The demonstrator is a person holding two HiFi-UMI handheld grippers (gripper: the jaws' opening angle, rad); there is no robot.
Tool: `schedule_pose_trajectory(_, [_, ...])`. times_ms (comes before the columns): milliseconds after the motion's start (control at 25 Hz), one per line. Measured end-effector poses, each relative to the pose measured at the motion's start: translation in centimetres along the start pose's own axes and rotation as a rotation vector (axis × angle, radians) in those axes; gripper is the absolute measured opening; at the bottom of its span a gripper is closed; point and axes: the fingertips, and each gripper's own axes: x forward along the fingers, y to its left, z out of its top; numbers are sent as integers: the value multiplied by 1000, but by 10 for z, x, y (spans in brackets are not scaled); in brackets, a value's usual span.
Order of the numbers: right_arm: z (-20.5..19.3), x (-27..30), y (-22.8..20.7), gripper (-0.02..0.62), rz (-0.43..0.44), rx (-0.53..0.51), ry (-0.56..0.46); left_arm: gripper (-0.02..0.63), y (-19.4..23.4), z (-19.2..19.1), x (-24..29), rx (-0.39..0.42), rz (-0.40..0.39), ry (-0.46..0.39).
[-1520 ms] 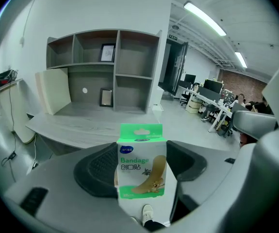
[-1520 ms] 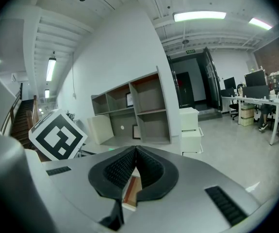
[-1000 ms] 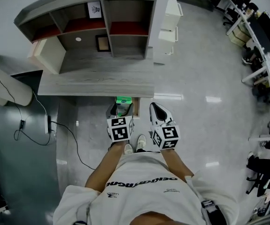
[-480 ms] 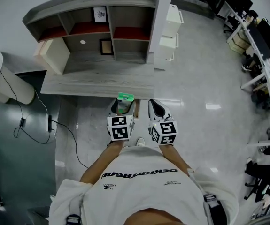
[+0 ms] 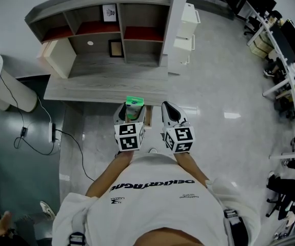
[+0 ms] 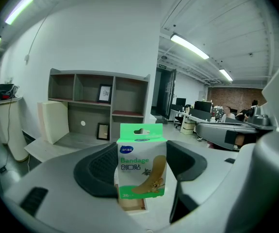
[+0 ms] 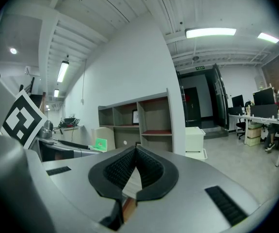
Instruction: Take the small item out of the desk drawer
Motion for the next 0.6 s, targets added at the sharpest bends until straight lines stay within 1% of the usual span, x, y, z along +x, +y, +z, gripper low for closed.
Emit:
schedule_pose_trajectory(400, [2,3,-6,31,-6,-7,-12,325,-2,3,5,2,-4,-11])
schedule_pose_trajectory(600, [-1,4,-9,32,-11,-5,-17,325,-2,-1,8,6,-3,-8])
